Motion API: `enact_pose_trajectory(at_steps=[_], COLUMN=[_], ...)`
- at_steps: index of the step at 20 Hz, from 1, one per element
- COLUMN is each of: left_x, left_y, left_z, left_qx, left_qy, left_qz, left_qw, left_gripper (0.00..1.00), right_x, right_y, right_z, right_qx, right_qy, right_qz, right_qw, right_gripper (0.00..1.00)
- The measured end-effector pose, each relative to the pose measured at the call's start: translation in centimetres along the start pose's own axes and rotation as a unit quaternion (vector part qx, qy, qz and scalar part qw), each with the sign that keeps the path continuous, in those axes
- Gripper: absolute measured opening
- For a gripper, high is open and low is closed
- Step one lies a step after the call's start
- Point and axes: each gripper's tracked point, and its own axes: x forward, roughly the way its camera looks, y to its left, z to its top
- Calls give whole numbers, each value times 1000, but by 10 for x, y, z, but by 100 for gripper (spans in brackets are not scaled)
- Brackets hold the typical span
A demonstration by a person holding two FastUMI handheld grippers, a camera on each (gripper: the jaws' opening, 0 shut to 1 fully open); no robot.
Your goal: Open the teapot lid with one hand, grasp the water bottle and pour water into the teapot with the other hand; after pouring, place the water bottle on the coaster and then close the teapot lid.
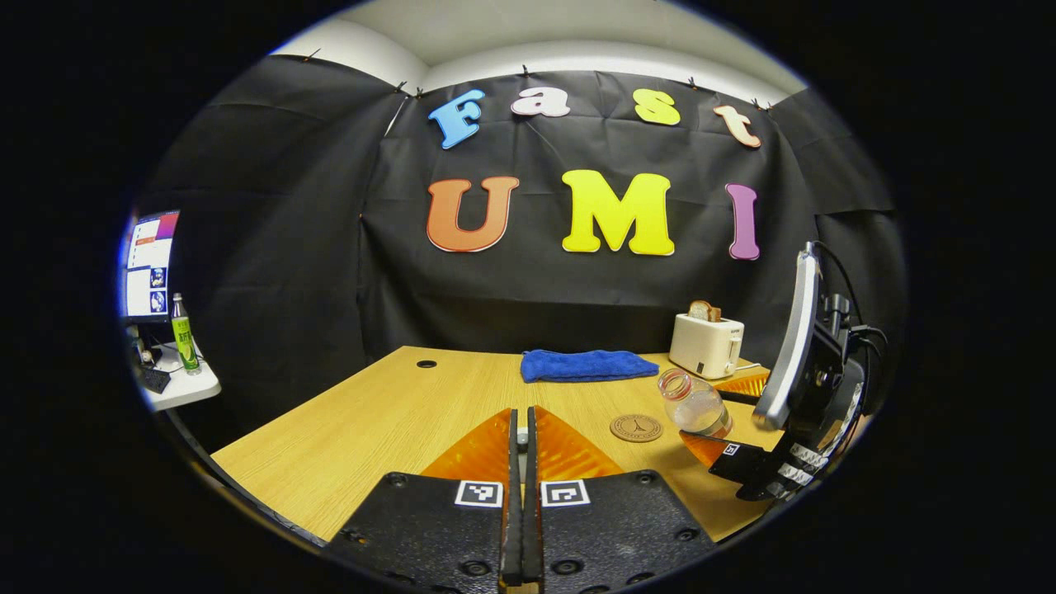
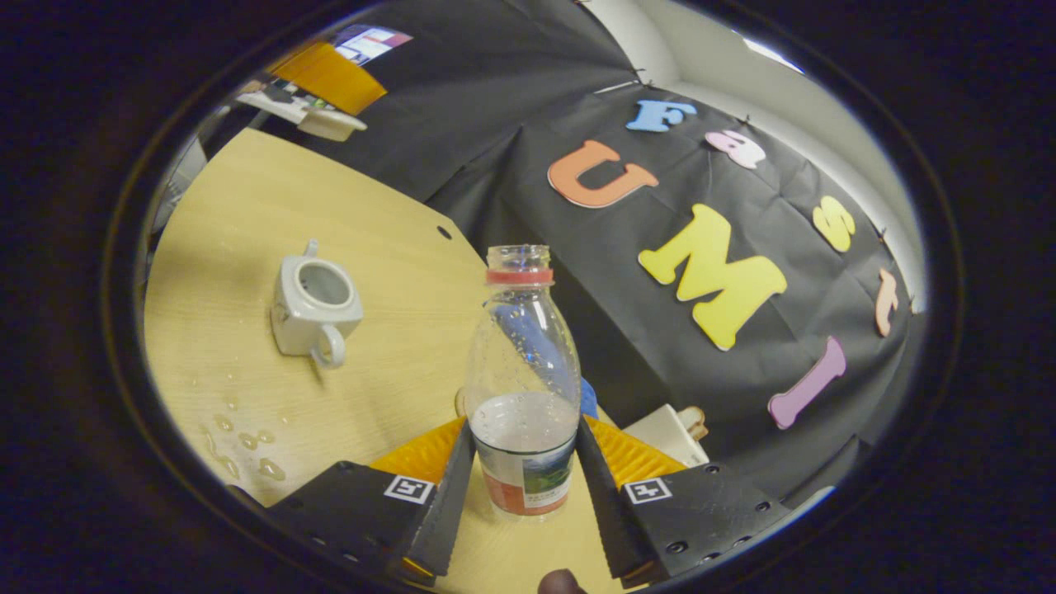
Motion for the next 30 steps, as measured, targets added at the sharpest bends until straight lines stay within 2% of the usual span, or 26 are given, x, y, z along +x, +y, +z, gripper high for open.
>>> enact_pose_trajectory(at_steps=[6,13,17,20,23,27,30], left_x=[-1,-6,-9,-7,-7,-8,-7], left_y=[14,35,39,40,40,41,42], left_z=[-1,4,4,2,3,2,1], left_qx=[-7,-12,-12,-13,-11,-13,-13], left_qy=[0,-4,-4,-3,-1,0,1], left_qz=[9,30,33,32,33,33,32], left_qw=[1000,999,999,999,999,999,999], left_gripper=[3,3,3,3,3,3,3], right_x=[9,10,17,19,21,19,17], right_y=[21,32,29,27,24,13,11], right_z=[6,12,17,20,23,38,42], right_qx=[-108,-210,-271,-300,-309,-356,-373], right_qy=[-8,-25,-35,-39,-41,-53,-55], right_qz=[7,-1,-16,-25,-29,-54,-53], right_qw=[994,977,962,953,950,932,925], right_gripper=[69,70,69,69,70,69,70])
